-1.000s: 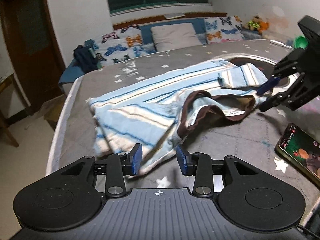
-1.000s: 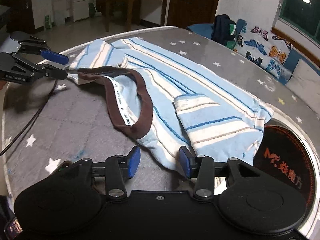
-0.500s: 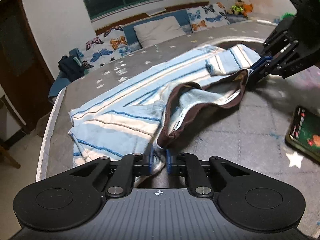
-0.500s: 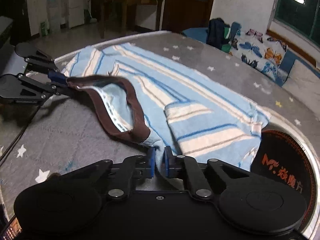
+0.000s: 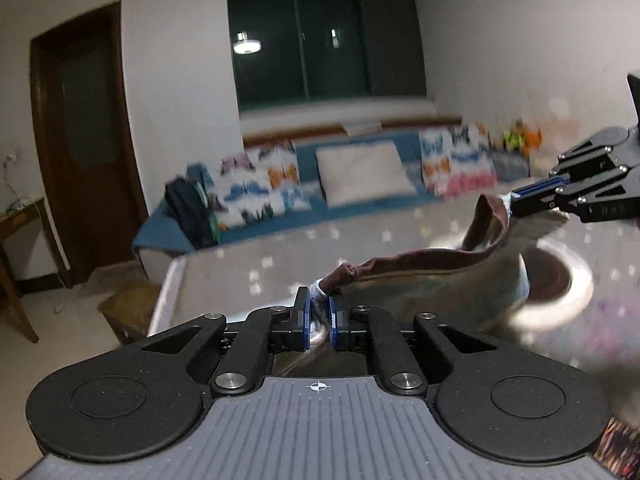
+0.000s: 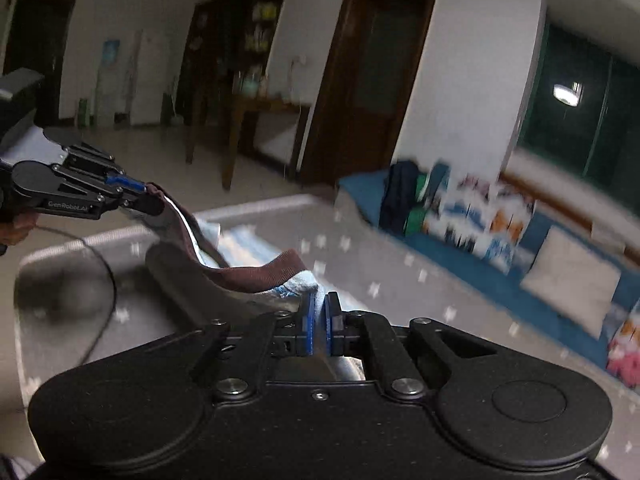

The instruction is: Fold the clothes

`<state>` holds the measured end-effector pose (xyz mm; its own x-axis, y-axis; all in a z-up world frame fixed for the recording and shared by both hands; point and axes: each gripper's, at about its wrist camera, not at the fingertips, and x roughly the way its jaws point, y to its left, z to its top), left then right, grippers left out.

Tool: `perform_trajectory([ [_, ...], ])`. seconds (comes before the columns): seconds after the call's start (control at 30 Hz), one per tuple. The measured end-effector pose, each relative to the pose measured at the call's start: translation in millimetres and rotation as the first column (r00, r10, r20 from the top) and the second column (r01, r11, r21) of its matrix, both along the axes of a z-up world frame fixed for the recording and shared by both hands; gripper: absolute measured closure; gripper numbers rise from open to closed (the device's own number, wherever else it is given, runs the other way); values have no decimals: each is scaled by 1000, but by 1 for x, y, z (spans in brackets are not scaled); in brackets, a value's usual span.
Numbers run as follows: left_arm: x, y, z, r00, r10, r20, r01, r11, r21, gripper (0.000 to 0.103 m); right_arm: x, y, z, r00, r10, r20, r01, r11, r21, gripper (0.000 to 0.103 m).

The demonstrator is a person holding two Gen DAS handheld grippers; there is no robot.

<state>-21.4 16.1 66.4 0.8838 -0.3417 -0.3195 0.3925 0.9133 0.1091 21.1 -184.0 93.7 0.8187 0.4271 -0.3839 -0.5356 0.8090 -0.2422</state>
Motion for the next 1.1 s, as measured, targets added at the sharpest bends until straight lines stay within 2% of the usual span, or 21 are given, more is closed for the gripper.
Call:
perform_trajectory([
  [0.07, -10, 3, 16, 999, -7, 34, 9, 999, -31, 96, -7, -2, 12, 999, 2, 39, -2, 1000, 8, 97],
  [0.17, -21, 4, 34, 996, -15, 87, 20, 998, -55, 98, -8, 9, 51, 992, 19, 128, -21, 1000, 15, 97],
  [0.2, -29, 3, 47, 991, -14, 132, 23, 998, -66, 98, -11, 8, 58, 989, 21, 146, -24, 1000, 18, 97],
  [0.27, -28, 1, 58, 989, -13, 144, 22, 997, -67, 98, -11, 7, 69, 988, 23, 155, -26, 999, 20, 97],
  [0.33, -21, -4, 58, 993, -15, 120, 20, 999, -46, 99, -5, 5, 71, 991, 22, 131, -28, 999, 45, 97],
  [0.47, -5, -8, 35, 1000, -12, 0, 12, 1000, -11, 98, 8, 1, 51, 999, 29, 23, -30, 999, 43, 96],
  [0.57, 1, -4, 19, 998, 0, -67, 0, 1000, 5, 98, 19, 7, 23, 995, 37, -96, -33, 998, 44, 94],
  [0.67, 8, -1, -4, 989, 25, -149, -20, 999, 34, 98, 23, 8, 1, 983, 50, -176, -43, 998, 42, 83],
  [0.73, 10, 3, -12, 985, 27, -172, -20, 999, 44, 93, 26, 9, -13, 972, 58, -228, -49, 998, 41, 78],
  [0.8, 11, 5, -24, 979, 28, -202, -16, 998, 59, 89, 28, 10, -27, 958, 65, -280, -56, 998, 41, 77],
  [0.93, 11, 4, -41, 974, 27, -226, -4, 995, 100, 70, 33, 13, -55, 921, 79, -380, -69, 997, 41, 75],
  [1.0, 12, -1, -46, 974, 16, -226, 10, 993, 114, 69, 35, 14, -68, 903, 85, -422, -75, 996, 39, 74],
  [1.1, 13, -7, -52, 974, 0, -227, 32, 990, 136, 67, 32, 22, -74, 900, 81, -429, -80, 997, 20, 74],
])
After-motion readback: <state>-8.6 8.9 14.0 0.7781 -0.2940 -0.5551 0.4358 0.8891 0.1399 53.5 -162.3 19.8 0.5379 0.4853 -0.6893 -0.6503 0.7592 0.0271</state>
